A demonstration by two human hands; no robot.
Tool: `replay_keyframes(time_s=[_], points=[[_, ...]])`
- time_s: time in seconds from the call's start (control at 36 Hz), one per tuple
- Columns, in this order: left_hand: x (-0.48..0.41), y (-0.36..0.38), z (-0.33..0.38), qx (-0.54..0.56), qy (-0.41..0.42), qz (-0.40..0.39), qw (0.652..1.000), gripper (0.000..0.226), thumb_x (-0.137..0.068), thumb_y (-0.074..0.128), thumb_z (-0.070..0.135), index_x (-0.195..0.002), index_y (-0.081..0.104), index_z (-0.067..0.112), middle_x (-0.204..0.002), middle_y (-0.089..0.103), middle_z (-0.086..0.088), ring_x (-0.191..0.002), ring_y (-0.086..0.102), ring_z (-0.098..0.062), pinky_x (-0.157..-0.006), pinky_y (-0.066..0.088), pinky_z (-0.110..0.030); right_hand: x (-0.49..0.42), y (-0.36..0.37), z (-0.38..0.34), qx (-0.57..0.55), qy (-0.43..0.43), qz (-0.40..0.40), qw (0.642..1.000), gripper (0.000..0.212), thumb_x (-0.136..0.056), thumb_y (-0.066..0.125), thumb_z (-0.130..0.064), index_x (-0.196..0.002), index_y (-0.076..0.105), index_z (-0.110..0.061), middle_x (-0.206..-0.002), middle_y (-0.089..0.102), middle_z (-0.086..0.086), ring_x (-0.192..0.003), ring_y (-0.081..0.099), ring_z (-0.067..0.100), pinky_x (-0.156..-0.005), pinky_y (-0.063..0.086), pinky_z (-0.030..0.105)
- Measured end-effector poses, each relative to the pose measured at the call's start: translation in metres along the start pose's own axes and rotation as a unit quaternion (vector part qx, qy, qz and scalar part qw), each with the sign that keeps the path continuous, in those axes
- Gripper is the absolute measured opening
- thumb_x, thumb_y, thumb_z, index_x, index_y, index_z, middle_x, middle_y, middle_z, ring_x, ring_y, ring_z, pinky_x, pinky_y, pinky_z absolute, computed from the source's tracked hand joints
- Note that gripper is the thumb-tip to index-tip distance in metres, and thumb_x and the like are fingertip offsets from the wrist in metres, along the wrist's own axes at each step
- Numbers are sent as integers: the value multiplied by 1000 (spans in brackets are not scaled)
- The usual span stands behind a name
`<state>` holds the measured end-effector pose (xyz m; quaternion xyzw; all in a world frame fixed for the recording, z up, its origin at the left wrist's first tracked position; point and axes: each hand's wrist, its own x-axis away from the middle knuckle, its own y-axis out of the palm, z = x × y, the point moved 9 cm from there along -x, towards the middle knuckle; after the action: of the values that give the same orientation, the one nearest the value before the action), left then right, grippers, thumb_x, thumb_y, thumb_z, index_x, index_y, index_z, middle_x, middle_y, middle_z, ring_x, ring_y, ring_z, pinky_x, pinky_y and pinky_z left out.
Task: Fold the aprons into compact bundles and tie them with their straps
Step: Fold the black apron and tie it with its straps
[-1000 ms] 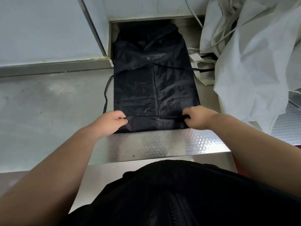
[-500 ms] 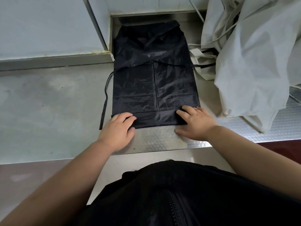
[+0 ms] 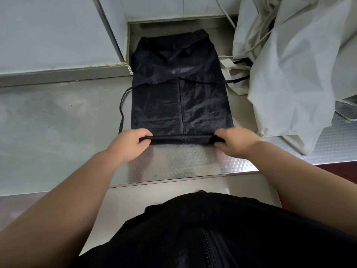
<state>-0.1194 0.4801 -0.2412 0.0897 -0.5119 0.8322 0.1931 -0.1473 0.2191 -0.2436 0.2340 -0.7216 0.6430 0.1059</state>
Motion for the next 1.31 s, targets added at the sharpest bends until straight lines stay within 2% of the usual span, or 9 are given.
replay_keyframes(time_s=[0.11,0.44,0.53,0.64,0.72,0.86,1.03,1.14,1.31], points=[[-5,-1,-15,136,-62,-18,989,9,-92,57,25,-85,62,26,-77,62,10,-70,54,-12,-57,38,-21,-2,-5,13,-79,34,3,996,22,-99,38,-30,-98,55,-17,-87,55,2,-85,51,25,-68,40,31],[4,3,-25,15,-119,147,982,27,-88,57,11,-115,56,14,-115,53,-11,-108,51,-30,-85,42,-36,-4,1,28,33,134,87,987,28,-99,40,-22,-127,43,-20,-123,45,9,-112,44,30,-86,37,37],[10,-1,-5,-83,-28,190,978,48,-79,56,-5,-122,58,16,-121,51,-10,-112,45,-34,-89,39,-43,-7,4,11,115,69,93,987,39,-94,44,-17,-131,47,-26,-136,40,4,-123,36,28,-100,24,37],[11,15,14,-134,118,145,973,48,-68,58,-19,-104,71,11,-104,66,-8,-98,60,-36,-86,43,-43,-6,10,-2,64,-3,72,995,56,-93,37,-58,-140,42,-27,-147,35,-1,-135,28,20,-112,2,40],[12,20,9,-160,102,122,974,29,-90,56,25,-115,66,15,-117,64,-2,-119,54,-29,-104,30,-52,-6,17,-1,75,-20,37,996,71,-88,38,-66,-146,30,-27,-152,27,-3,-140,25,17,-116,1,37],[9,28,6,-221,71,28,972,76,-74,53,72,-137,43,30,-136,42,8,-134,30,-15,-115,-2,-47,-16,2,-1,43,-30,65,997,45,-99,31,-47,-132,51,-22,-134,54,0,-124,48,18,-109,22,30],[-14,0,3,-131,48,76,987,28,-90,56,35,-117,61,30,-119,60,10,-113,55,-15,-112,18,-40,-22,-17,14,-53,22,19,998,46,-93,44,-51,-128,47,-21,-116,62,5,-105,58,26,-87,45,35],[-28,-7,-21,144,-59,32,987,20,-87,64,30,-107,65,26,-106,66,8,-103,59,-9,-90,40,-24,-29,-24,25,-103,46,1,994,40,-90,53,-32,-127,45,-21,-105,63,9,-90,59,27,-75,49,33],[-41,-13,-54,231,-165,95,954,19,-90,61,30,-105,62,18,-98,67,-6,-96,62,-31,-77,45,-33,-48,-24,40,-148,107,19,983,40,-94,53,-28,-130,39,-16,-115,58,15,-93,55,29,-78,46,34]])
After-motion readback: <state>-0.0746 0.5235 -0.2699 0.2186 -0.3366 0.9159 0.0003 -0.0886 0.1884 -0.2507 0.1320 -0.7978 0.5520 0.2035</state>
